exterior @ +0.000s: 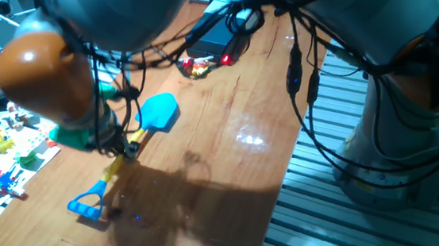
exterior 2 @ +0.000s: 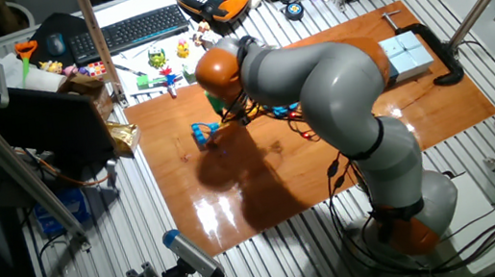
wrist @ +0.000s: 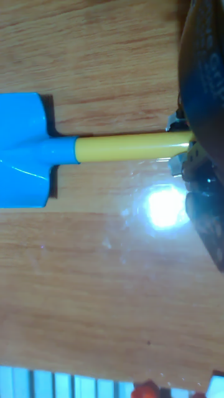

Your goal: Use a shovel to scoop up an object

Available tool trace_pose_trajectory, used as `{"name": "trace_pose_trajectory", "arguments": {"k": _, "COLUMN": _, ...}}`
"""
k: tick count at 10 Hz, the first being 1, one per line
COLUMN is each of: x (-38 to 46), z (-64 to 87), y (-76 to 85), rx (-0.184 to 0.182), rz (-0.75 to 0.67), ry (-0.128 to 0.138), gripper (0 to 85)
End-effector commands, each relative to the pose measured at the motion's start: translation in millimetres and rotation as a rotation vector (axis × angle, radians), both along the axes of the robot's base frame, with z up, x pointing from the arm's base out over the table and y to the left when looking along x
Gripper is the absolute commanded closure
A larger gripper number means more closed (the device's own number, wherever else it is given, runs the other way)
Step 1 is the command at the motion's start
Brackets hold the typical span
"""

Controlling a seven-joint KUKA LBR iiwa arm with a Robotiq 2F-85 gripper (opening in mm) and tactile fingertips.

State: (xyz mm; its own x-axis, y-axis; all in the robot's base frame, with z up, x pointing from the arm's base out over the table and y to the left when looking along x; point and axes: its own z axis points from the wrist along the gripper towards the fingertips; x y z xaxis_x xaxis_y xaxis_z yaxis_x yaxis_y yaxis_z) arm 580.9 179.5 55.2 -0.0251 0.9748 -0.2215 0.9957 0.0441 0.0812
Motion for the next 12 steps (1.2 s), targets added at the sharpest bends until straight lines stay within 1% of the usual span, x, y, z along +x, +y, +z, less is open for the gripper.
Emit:
{"name": "trace_pose_trajectory", "arguments": {"k": 1, "x": 0.5, "z": 3.6, "y": -1.8, "rx": 0.021, "rz": 0.012, "ry": 0.002, "gripper": 84.3}}
{"name": "trace_pose_trajectory", "arguments": {"k": 3, "x": 2.4, "z": 3.7, "y": -7.4, "rx": 0.035, "rz": 0.026, "ry": -0.008, "gripper": 84.3}}
{"name": "trace_pose_trajectory", "arguments": {"k": 4, "x": 1.9, "z": 3.4, "y": -11.1, "rx": 0.043, "rz": 0.041, "ry": -0.007, "gripper": 84.3}}
{"name": "trace_pose_trajectory", "arguments": {"k": 5, "x": 1.3, "z": 4.7, "y": -15.4, "rx": 0.054, "rz": 0.065, "ry": -0.002, "gripper": 84.3}}
{"name": "trace_pose_trajectory", "arguments": {"k": 6, "x": -0.7, "z": 8.2, "y": -21.7, "rx": 0.080, "rz": 0.096, "ry": 0.006, "gripper": 84.3}}
{"name": "trace_pose_trajectory", "arguments": {"k": 7, "x": -4.2, "z": 13.4, "y": -30.0, "rx": 0.104, "rz": 0.139, "ry": 0.021, "gripper": 84.3}}
{"name": "trace_pose_trajectory", "arguments": {"k": 8, "x": -8.3, "z": 18.5, "y": -38.5, "rx": 0.129, "rz": 0.169, "ry": 0.029, "gripper": 84.3}}
{"name": "trace_pose_trajectory", "arguments": {"k": 9, "x": -10.5, "z": 23.1, "y": -43.7, "rx": 0.141, "rz": 0.182, "ry": 0.036, "gripper": 84.3}}
{"name": "trace_pose_trajectory", "arguments": {"k": 12, "x": -13.8, "z": 24.1, "y": -53.1, "rx": 0.141, "rz": 0.190, "ry": 0.033, "gripper": 84.3}}
